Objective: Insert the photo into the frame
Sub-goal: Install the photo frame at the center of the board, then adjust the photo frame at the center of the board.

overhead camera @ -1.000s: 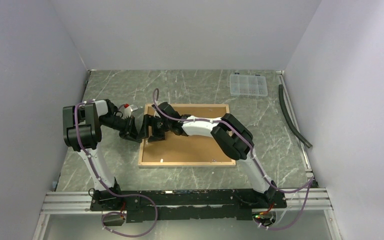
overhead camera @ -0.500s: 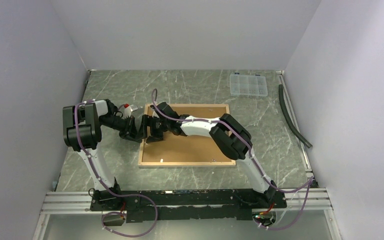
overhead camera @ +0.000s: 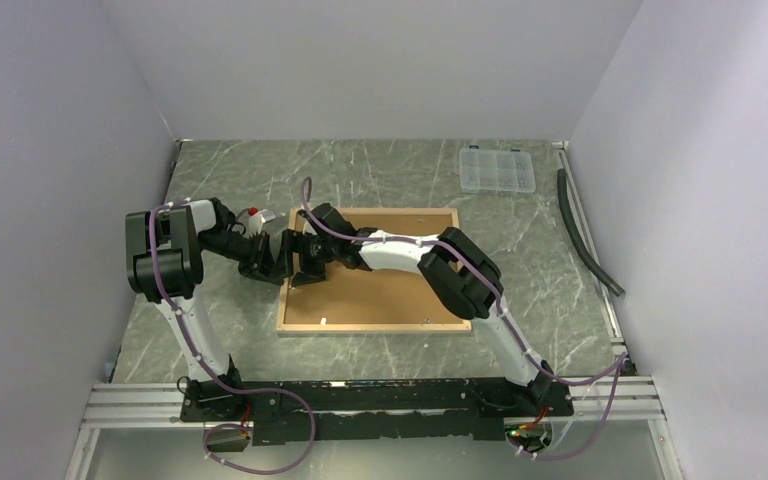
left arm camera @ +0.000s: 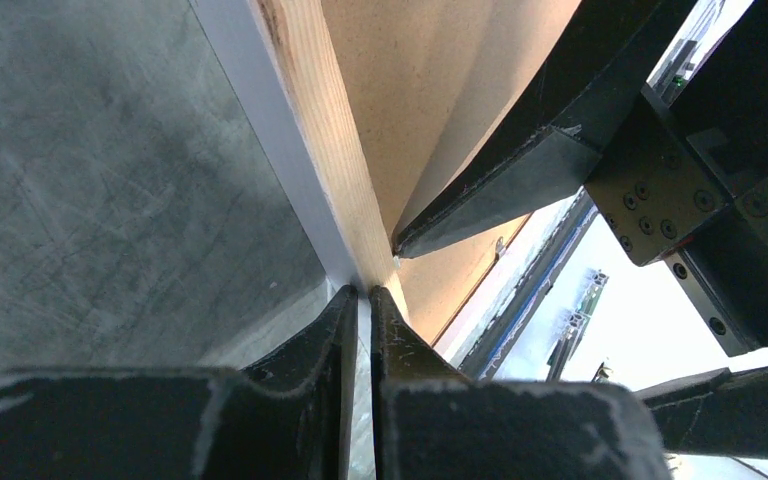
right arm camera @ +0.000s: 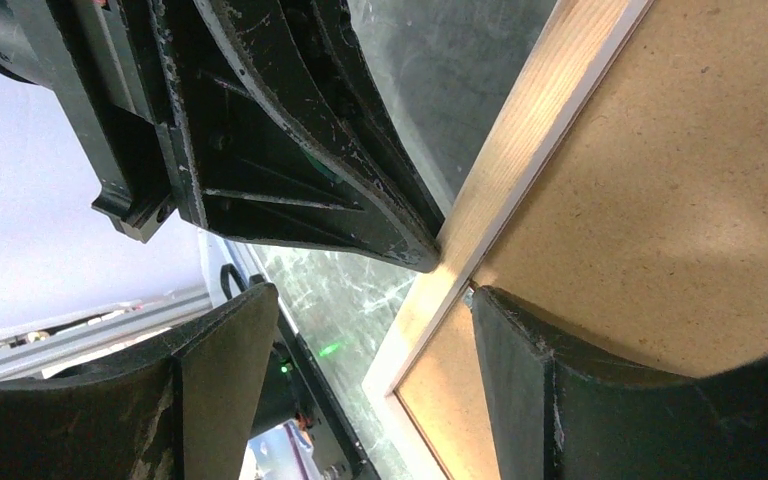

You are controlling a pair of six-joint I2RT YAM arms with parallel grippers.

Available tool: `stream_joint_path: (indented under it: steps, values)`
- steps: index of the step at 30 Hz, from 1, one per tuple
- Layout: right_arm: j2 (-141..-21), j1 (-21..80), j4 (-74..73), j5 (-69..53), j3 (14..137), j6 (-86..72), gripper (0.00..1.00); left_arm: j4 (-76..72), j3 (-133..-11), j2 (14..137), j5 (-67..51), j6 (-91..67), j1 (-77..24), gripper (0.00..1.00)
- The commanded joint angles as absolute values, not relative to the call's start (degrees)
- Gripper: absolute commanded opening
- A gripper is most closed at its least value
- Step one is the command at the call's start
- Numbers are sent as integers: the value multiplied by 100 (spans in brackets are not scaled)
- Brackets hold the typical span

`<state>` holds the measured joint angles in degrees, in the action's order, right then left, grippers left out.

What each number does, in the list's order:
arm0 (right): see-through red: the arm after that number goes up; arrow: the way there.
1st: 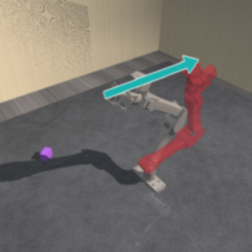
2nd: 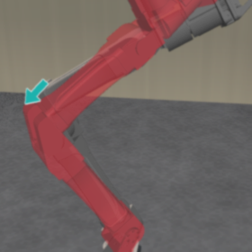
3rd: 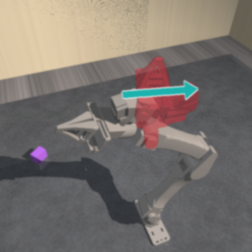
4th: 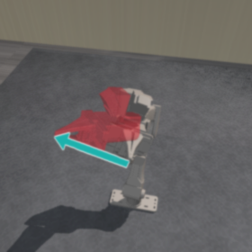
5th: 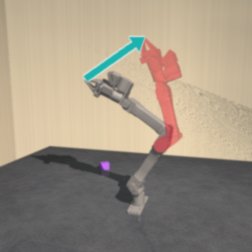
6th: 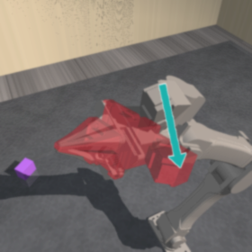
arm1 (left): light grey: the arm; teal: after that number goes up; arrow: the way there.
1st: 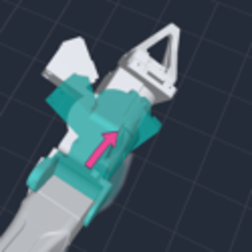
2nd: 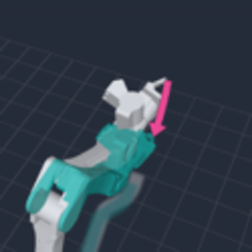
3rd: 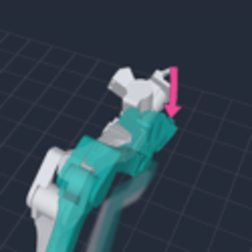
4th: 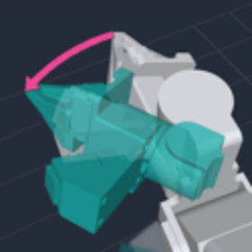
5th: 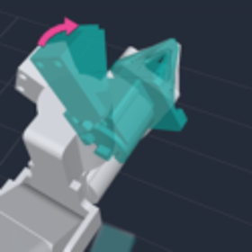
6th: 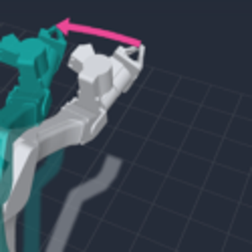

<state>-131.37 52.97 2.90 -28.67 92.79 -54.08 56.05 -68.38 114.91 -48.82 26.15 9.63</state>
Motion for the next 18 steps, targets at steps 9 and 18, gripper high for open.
stream_joint_path:
  steps: [9, 18]
  values:
    - [-11836, 4587, -449, -2195, 9286, -4563, 87, 5896, -7351, 11202, -4635, 3075, 1124, 20]
    - [-9329, 2790, -588, -1291, 6556, -4315, 100, 5342, -6481, 10684, -3581, 3466, 954, 22]
